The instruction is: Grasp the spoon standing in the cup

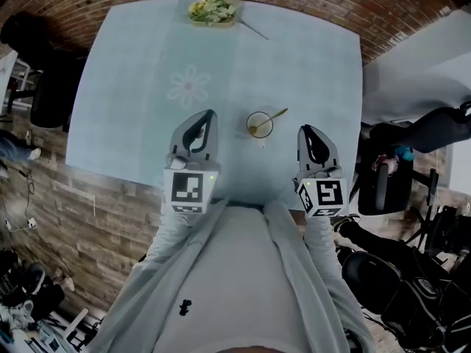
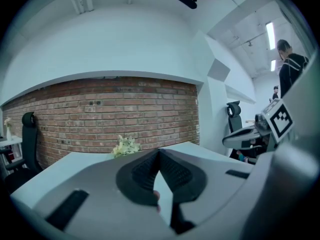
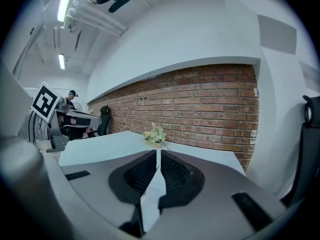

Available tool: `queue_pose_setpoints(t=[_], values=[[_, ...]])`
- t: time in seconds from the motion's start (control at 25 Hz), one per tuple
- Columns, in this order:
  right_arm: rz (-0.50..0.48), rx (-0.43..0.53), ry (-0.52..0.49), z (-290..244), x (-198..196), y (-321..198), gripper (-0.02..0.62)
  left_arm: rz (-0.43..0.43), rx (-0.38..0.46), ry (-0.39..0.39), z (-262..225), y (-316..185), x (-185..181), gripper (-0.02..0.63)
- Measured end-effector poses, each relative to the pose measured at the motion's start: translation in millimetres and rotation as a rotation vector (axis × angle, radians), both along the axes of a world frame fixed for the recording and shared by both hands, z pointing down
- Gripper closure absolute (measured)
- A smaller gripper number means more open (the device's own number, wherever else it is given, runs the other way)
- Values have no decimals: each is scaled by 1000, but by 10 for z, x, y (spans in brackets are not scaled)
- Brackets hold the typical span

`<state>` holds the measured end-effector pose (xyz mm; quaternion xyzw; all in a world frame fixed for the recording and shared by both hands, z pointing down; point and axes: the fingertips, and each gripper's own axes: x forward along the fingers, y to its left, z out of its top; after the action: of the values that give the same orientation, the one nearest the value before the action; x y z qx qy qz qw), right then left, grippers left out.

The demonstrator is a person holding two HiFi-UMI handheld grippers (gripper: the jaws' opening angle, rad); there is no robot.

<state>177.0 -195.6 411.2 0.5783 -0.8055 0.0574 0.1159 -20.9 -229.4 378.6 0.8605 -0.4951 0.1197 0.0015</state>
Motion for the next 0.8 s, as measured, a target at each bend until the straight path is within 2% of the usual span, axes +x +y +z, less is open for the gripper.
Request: queue_pose_setpoints(t=[0.12,0.2,0.36,0.8], values=[[-22,-9,-20,10,-19,-27,570,-4,0,2,5,8,19,589],[-48,-29,-44,45,-50,-55,481,-6,0,4,5,9,31,589],[-83,-69,-71,161,-114,-108,411,-6,-4,6,27,15,36,589],[-118,-122,-82,391,-195,-258,391,-9,-24,18,61,-31,72,589]])
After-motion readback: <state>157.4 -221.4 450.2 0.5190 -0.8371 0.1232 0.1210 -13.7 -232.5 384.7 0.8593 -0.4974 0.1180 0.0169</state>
